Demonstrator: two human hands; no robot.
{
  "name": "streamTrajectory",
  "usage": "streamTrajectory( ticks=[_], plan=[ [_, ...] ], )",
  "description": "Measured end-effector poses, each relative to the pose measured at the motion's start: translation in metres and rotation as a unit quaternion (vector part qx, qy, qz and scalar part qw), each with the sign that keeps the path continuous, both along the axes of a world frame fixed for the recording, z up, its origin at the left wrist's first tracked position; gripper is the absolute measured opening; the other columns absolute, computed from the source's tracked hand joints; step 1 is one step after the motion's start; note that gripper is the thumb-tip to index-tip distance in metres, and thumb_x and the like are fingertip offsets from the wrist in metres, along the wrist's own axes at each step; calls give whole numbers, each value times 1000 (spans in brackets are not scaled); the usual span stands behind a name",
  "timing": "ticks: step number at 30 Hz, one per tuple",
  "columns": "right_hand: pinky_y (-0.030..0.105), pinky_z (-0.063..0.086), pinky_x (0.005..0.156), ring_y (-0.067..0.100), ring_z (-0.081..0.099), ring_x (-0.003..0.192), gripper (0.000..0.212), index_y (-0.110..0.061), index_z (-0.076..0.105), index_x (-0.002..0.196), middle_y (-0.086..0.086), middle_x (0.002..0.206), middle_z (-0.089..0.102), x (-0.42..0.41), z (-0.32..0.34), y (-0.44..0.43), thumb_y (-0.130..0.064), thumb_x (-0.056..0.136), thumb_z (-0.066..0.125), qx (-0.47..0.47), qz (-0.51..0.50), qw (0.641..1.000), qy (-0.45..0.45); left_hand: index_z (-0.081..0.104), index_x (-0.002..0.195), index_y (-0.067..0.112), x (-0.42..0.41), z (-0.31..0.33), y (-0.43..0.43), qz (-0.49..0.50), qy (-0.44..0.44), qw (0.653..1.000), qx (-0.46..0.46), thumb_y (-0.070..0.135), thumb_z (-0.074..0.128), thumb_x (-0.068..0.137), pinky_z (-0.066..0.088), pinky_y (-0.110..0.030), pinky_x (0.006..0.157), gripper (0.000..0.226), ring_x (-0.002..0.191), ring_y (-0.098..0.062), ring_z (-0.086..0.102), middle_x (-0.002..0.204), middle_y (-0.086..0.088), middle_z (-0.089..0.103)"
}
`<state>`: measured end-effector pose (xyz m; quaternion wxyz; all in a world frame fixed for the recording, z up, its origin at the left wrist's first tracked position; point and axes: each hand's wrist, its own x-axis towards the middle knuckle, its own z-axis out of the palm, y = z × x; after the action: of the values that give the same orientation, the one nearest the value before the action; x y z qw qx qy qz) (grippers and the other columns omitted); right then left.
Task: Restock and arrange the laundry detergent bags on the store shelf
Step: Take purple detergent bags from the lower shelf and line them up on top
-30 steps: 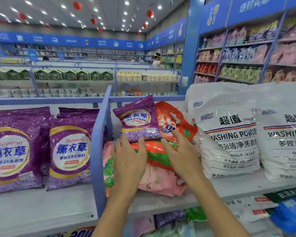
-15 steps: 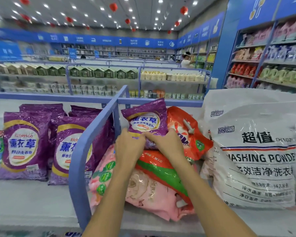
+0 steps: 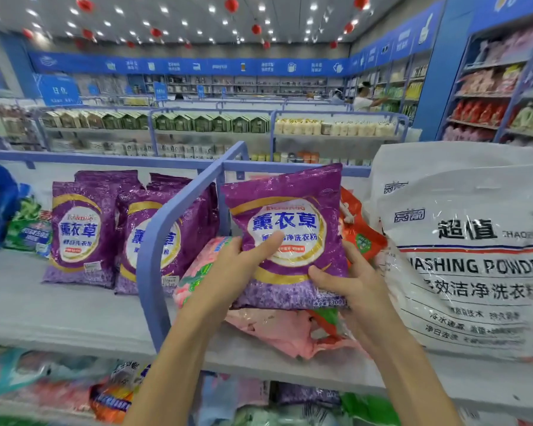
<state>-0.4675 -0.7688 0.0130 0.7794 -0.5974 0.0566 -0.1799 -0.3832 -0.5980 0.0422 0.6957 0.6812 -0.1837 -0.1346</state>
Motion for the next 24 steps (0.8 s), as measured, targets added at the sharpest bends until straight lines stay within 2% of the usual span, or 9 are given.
streamTrajectory(
  ticks=[1,3,5,6,10,13,16,20,24],
  plan=[
    [47,59,91,29,74,105,67,-21,61,130,8,114,77,-9,-4,4,-3,68,82,-5,9,1000,8,61,101,32,-7,0,3,-2,7,1000,-13,36,73,90,49,-5,57,16,71,12,69,77,28,74],
    [47,60,88,30,74,105,69,-19,62,129,9,116,76,-22,-11,10,-1,67,87,-26,30,999,19,66,117,26,-20,-6,10,20,25,999,-23,35,74,90,59,-20,73,30,87,-5,76,94,14,79],
    [47,60,89,29,74,106,69,-19,64,128,8,118,76,-30,-16,16,-9,66,93,-62,40,997,22,69,120,21,-36,-14,18,49,36,998,-34,32,74,90,60,-37,85,32,94,-18,77,103,2,79],
    [44,61,88,28,75,104,64,-19,64,126,6,115,77,-33,-17,20,-14,68,92,-70,43,996,22,71,118,18,-44,-19,22,56,38,997,-36,30,73,91,60,-39,85,30,94,-22,77,103,-2,79],
    [39,62,82,23,77,97,33,-27,71,113,1,105,80,-47,-16,47,-23,82,79,-33,27,999,14,74,107,14,-75,-31,43,98,34,994,-17,38,64,96,62,-30,72,28,88,-24,77,95,-5,80],
    [37,60,79,21,78,90,12,-27,77,97,-2,95,81,-56,-20,69,-31,85,77,-28,-9,999,35,76,102,13,-91,-39,65,121,37,992,1,50,60,95,63,-39,79,41,89,-26,77,93,-7,80],
    [39,60,82,20,78,89,15,-19,78,99,0,95,81,-61,-21,98,-29,89,75,-25,-1,999,45,78,99,11,-103,-43,94,136,63,989,-7,52,55,95,63,-37,78,48,85,-24,77,90,-7,80],
    [37,58,86,18,78,92,20,-31,83,90,-1,97,81,-60,-22,144,-31,97,65,-3,15,999,42,83,97,19,-109,-49,143,138,106,984,-39,54,56,94,57,-45,92,44,93,-24,77,98,-7,80],
    [41,57,91,23,78,91,25,-17,83,91,6,97,81,-55,-26,195,-33,96,65,43,-4,997,62,79,112,17,-104,-58,205,119,145,978,-89,53,70,84,51,-48,103,46,106,-29,74,113,-11,77]
  ],
)
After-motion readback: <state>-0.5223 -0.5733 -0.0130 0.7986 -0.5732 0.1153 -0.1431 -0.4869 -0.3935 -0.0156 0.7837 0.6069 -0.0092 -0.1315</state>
